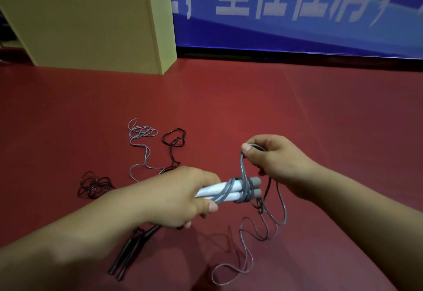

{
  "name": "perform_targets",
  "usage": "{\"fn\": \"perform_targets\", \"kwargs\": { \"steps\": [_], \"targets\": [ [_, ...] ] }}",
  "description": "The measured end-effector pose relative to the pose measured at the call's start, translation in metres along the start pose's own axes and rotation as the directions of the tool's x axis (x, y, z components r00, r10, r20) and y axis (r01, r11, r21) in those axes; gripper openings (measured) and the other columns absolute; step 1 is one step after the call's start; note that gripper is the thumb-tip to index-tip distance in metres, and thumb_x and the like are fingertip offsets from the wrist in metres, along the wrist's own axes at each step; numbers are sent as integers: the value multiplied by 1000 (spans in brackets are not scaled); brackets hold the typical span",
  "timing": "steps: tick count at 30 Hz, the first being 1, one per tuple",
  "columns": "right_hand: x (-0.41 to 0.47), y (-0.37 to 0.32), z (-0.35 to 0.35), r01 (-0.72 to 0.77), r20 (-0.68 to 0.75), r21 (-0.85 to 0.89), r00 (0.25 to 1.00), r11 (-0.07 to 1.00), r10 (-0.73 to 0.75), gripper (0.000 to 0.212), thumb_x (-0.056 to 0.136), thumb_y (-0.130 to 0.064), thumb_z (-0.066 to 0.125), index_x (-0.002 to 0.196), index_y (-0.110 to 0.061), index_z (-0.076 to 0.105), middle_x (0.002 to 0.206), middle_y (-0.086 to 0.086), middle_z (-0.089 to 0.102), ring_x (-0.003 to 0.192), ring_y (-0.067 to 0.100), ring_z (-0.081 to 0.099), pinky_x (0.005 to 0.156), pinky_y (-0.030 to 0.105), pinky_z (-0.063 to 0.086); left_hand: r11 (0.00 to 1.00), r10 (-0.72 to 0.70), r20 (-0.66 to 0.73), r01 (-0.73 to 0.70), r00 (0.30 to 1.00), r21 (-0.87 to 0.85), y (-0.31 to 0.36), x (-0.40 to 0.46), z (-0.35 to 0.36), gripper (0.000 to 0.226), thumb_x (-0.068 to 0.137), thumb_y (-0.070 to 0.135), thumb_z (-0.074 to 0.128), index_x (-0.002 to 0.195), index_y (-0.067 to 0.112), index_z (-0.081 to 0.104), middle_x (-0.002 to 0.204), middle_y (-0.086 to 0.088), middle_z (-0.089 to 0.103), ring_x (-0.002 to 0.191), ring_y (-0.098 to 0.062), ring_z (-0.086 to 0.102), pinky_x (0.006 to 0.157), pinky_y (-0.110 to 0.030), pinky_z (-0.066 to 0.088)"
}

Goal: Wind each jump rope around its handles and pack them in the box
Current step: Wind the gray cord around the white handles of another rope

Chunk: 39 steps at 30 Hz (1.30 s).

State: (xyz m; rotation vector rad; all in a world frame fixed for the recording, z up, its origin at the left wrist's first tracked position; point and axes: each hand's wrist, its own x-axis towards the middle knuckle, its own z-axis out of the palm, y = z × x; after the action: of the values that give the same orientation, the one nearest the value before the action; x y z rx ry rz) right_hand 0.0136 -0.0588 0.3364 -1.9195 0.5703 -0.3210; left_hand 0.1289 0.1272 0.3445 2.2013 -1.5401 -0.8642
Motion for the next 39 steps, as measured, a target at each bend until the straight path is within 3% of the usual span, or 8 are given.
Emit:
{"fn": "perform_targets", "kwargs": {
  "steps": [3,8,12,15,22,27,34,39],
  "targets": [
    [0,2,0,66,18,-23,998,998,-65,22,95,-26,61,79,-12,68,60,-11,53,58,9,43,55,23,38,993,63,26,-60,998,-102,5,-5,-3,7,94,22,61,96,27,57,85,7,72,61,-17,69,55,-32,52],
    [5,0,-7,-39,89,168,996,985,24,18,87,-22,69,81,-6,65,64,-3,57,55,6,48,56,19,42,944,155,28,-140,987,-298,4,-9,-7,10,95,19,62,102,25,60,93,1,73,61,-19,69,57,-42,53],
    [2,-4,-2,-154,218,347,973,925,80,8,87,-12,68,86,-9,61,72,5,61,56,12,54,50,21,45,864,204,-76,-216,976,-456,0,-10,-10,4,95,18,62,100,18,61,93,-4,74,59,-19,66,58,-30,48],
    [2,-8,10,-127,215,223,973,967,78,9,91,-9,55,88,-8,64,71,7,56,58,16,48,53,24,43,804,148,-215,-244,965,-542,-1,-9,-12,8,95,17,61,101,12,61,89,-5,73,54,-16,62,56,-22,45],
    [0,-12,26,-203,247,338,962,919,121,24,101,-26,49,95,-14,69,62,2,49,53,15,45,56,27,44,721,-125,-426,-213,896,-660,-6,-5,-15,10,96,15,57,99,18,66,85,-4,75,53,-16,60,53,-19,46],
    [1,-8,28,-236,272,229,947,944,171,17,98,-18,56,107,-5,64,70,3,47,57,14,44,56,26,44,725,-212,-466,-181,859,-664,-14,-3,-15,11,97,12,57,101,15,67,83,-4,74,50,-15,58,51,-18,45],
    [2,-10,26,-262,271,155,939,953,214,10,96,-16,59,90,-10,55,67,6,53,51,12,46,49,23,43,754,-267,-488,-136,831,-643,-18,1,-14,12,97,14,57,99,19,68,85,-3,75,49,-12,57,52,-17,44],
    [-1,-9,23,-308,303,80,914,948,272,14,95,-20,60,85,-14,53,69,4,53,70,21,67,63,29,45,742,-314,-503,-122,805,-659,-21,4,-15,12,97,18,57,101,20,68,83,1,75,50,-12,58,54,-18,45]
  ]
}}
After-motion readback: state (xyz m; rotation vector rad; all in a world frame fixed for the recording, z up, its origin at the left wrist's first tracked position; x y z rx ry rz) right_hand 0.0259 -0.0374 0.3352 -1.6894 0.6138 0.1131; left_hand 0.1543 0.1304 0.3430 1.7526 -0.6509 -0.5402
